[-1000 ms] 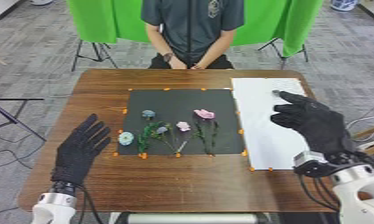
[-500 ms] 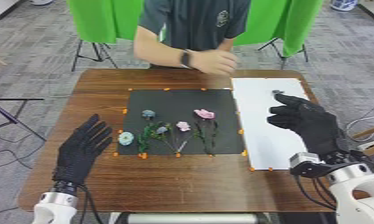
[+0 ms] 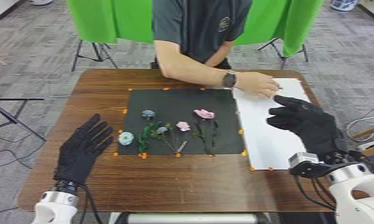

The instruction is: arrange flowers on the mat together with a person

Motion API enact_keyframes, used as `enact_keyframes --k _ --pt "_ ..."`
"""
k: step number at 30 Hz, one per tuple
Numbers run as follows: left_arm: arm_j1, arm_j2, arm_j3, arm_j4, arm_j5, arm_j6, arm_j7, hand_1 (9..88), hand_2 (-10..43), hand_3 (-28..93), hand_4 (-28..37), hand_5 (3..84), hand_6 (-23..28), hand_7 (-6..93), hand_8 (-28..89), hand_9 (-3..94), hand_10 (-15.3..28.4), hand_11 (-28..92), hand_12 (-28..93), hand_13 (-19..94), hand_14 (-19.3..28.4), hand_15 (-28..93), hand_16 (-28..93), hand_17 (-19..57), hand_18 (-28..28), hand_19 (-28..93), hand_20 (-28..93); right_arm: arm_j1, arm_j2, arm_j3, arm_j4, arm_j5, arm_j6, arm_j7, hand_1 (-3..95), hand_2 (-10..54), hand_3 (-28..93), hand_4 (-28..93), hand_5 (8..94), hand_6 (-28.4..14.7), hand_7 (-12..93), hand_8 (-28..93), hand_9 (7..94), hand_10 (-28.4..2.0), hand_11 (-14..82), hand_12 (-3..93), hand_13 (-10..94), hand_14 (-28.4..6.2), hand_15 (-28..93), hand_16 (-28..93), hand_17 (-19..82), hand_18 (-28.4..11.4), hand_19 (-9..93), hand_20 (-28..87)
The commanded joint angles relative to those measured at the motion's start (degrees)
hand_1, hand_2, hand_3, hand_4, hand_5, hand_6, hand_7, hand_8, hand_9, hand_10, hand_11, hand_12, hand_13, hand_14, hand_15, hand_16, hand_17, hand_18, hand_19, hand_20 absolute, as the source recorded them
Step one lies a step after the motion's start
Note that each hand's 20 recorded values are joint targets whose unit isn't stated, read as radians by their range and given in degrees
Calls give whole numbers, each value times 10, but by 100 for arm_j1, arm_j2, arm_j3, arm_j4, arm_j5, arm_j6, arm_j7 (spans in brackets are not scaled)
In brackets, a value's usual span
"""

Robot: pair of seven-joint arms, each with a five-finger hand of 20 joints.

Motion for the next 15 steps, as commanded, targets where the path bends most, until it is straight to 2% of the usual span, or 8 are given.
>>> enact_keyframes --k 1,5,8,11,15 --pt "49 -56 23 24 25 -16 -57 271 -12 692 -262 310 38 193 -102 274 117 182 163 228 134 225 23 -99 212 433 91 35 -55 -60 4 -34 31 54 182 29 873 -222 462 -51 224 -118 496 -161 224 238 427 -140 420 187 106 -224 519 317" --pt "88 -80 45 5 31 -32 -35 271 -12 692 -262 310 37 193 -101 273 117 182 163 228 133 225 23 -99 212 433 91 14 -75 -48 -8 -33 44 56 182 30 872 -222 463 -51 224 -118 496 -162 224 239 427 -140 419 187 106 -225 520 317" --pt "119 -86 40 -5 20 6 -28 271 -12 692 -261 309 37 193 -101 273 116 182 163 228 134 225 23 -99 212 433 90 8 -101 -56 -7 -22 67 40 183 30 872 -222 463 -51 224 -118 497 -162 224 239 427 -140 419 187 105 -225 520 316" --pt "130 -88 26 -15 13 20 -66 271 -12 692 -262 310 37 193 -101 274 116 182 164 228 134 226 23 -99 212 433 90 6 -111 -67 -12 -35 70 42 183 30 871 -222 463 -50 226 -118 498 -162 224 239 429 -141 421 187 105 -225 521 316" --pt "86 -95 25 10 11 25 -75 270 -12 693 -263 310 38 194 -102 274 117 183 163 228 134 227 23 -99 212 433 91 62 -120 -102 10 -64 59 70 183 30 871 -222 464 -50 226 -119 499 -162 224 239 430 -141 422 186 105 -224 521 316"
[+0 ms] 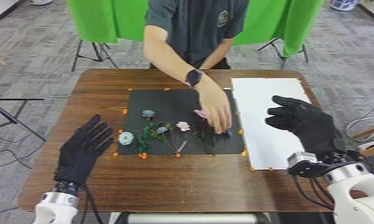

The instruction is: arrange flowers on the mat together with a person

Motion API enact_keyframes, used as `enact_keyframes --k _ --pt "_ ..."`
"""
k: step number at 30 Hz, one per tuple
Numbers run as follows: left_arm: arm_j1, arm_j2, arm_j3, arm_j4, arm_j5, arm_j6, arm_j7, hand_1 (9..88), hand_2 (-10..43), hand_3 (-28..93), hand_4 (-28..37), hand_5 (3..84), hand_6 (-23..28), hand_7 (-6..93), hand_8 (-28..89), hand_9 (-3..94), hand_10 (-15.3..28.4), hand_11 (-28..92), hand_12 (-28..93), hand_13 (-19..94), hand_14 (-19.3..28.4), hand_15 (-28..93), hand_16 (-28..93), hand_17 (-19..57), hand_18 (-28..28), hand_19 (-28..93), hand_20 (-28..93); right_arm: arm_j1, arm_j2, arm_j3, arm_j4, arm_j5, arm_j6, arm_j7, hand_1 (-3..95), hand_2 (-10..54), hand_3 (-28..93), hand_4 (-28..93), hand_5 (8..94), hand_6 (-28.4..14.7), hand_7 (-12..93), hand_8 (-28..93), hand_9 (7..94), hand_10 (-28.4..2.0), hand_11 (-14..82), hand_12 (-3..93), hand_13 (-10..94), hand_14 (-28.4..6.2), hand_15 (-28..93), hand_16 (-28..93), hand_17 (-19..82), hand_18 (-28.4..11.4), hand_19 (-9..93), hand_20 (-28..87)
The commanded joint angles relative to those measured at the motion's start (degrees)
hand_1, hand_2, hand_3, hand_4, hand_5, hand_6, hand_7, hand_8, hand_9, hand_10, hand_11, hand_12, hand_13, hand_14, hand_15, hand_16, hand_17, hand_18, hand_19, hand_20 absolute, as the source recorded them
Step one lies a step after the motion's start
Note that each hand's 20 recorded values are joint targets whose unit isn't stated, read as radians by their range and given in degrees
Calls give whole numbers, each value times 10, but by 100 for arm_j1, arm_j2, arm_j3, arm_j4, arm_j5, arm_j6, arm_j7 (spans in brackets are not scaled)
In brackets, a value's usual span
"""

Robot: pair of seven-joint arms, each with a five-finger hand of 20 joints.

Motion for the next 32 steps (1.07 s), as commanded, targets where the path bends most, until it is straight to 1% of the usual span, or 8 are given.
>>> enact_keyframes --k 1,4,8,18,19,23,24,32 --pt "61 -66 15 17 16 30 -74 270 -12 693 -263 310 38 194 -102 274 117 183 163 228 134 227 23 -99 212 433 91 38 -74 -65 26 -66 28 38 183 31 872 -221 464 -50 227 -119 499 -162 224 238 430 -141 423 186 105 -224 521 316" --pt "37 -63 23 27 17 28 -67 270 -12 695 -263 310 37 194 -102 274 117 183 163 228 134 227 22 -100 212 433 91 55 -92 -75 43 -81 11 46 184 30 873 -221 464 -50 227 -119 500 -162 225 238 430 -141 422 185 105 -224 521 316" --pt "54 -59 10 5 1 56 -87 269 -12 695 -263 309 37 195 -102 275 117 184 163 228 134 226 22 -99 212 433 91 88 -87 -81 60 -92 -7 88 184 29 873 -221 464 -51 226 -119 499 -162 224 238 430 -141 422 186 105 -224 522 316" --pt "107 -36 -26 -27 13 18 -44 268 -12 694 -263 309 37 195 -102 274 117 183 163 228 134 226 22 -100 212 433 91 35 -93 -42 41 -74 4 99 183 29 874 -223 465 -51 225 -118 499 -161 224 237 430 -142 422 185 104 -225 523 316" --pt "91 -21 -12 -18 12 16 -20 268 -12 694 -263 309 37 195 -102 274 116 183 162 228 135 226 22 -100 212 433 91 36 -92 -41 47 -69 -7 76 183 30 874 -223 465 -51 226 -118 499 -161 224 237 430 -142 422 184 104 -225 522 315" --pt "68 4 -30 0 23 -45 -30 268 -13 694 -263 309 37 195 -102 274 117 183 162 228 135 225 22 -100 212 433 91 65 -57 -65 61 -74 -24 124 184 30 873 -223 464 -50 226 -119 499 -162 224 238 430 -142 422 184 104 -225 522 315" --pt "78 13 -23 -5 23 -36 -7 268 -13 693 -263 309 37 195 -102 274 117 182 162 228 135 225 22 -100 212 432 91 53 -58 -50 57 -76 -44 116 183 30 873 -222 464 -50 226 -118 499 -161 224 238 430 -143 422 184 104 -225 522 315" --pt "52 71 -8 22 -5 -18 -37 267 -14 695 -263 309 37 195 -102 275 117 182 163 228 134 223 23 -101 213 432 91 7 -41 18 39 -68 -42 126 182 30 874 -221 465 -50 226 -119 500 -162 224 238 428 -143 421 184 104 -225 523 315"
